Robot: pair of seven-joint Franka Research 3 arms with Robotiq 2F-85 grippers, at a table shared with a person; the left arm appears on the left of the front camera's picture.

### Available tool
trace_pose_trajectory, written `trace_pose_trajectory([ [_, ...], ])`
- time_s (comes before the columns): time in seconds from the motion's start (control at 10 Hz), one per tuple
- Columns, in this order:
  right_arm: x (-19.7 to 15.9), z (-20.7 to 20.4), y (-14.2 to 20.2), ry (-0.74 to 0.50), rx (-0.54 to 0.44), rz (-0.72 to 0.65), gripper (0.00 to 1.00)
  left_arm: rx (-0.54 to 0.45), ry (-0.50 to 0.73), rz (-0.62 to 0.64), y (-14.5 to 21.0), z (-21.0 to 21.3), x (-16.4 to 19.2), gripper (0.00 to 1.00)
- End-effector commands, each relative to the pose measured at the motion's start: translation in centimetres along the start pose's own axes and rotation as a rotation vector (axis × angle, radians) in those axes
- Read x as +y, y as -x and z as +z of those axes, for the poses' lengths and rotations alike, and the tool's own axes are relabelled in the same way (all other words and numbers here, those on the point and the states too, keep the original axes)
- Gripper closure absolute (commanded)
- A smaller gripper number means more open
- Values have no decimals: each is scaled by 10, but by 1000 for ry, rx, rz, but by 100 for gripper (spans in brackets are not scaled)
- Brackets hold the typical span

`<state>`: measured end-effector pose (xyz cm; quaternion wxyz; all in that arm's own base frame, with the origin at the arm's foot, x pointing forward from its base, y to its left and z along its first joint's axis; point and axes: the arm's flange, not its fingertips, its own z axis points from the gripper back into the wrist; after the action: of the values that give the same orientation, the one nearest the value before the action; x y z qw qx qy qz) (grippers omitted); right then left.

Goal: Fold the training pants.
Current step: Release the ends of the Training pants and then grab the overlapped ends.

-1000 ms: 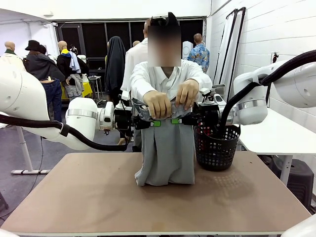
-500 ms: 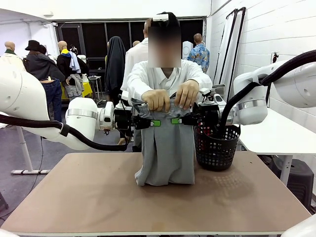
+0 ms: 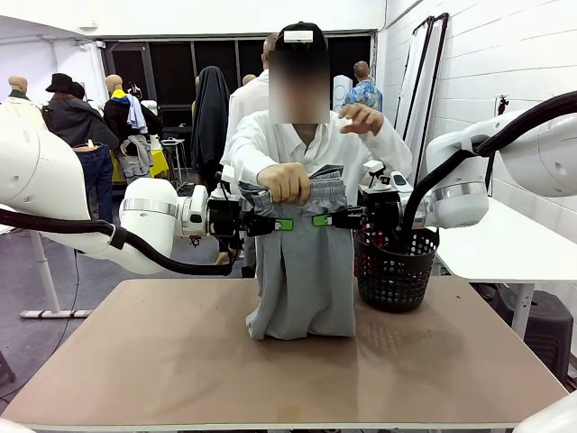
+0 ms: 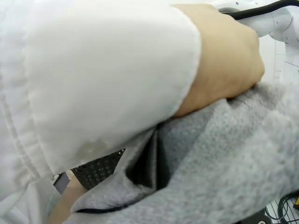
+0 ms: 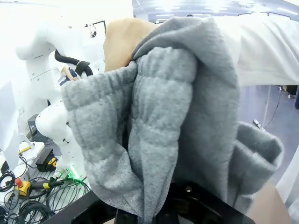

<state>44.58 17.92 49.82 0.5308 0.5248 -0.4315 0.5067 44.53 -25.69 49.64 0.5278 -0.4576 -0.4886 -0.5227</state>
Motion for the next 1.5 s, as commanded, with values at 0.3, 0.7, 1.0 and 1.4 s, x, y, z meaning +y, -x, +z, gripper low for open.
trace_pose_trajectory([
  [0.3,2,-1,-2,-2,0,5,100,-13,-13,3,-2,0,-1,100],
  [0.7,2,-1,-2,-2,0,5,100,-13,-13,3,-2,0,-1,100],
  [1.0,2,-1,-2,-2,0,5,100,-13,-13,3,-2,0,-1,100],
  [1.4,2,-1,-2,-2,0,5,100,-13,-13,3,-2,0,-1,100],
])
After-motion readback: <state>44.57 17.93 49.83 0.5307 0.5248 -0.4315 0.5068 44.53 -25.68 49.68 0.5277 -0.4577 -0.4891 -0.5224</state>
